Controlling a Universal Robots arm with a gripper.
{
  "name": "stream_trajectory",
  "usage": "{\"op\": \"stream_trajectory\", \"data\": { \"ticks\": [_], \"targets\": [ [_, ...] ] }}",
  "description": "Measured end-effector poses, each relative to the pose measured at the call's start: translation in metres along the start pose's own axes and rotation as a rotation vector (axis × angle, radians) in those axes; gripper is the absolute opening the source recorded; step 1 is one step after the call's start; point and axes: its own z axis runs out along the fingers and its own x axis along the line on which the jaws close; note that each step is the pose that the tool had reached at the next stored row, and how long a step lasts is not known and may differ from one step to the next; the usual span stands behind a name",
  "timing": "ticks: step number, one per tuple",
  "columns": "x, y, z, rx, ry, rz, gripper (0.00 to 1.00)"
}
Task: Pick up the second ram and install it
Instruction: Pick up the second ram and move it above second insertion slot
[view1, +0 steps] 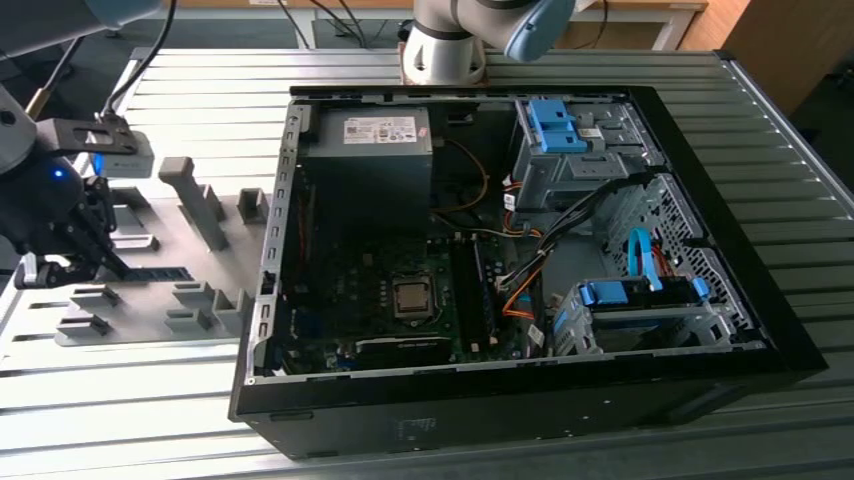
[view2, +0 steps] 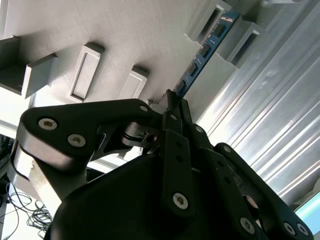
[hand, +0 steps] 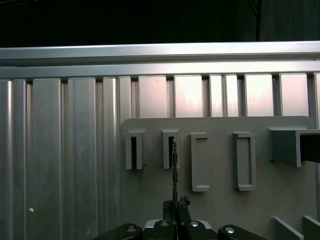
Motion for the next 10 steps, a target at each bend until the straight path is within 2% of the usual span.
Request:
{"op": "stream_trajectory", "data": {
  "ticks": [10],
  "targets": [
    [-0.0001, 0.0000, -0.0027, 0.0003, -0.0003, 0.000, 0.14]
  ]
}}
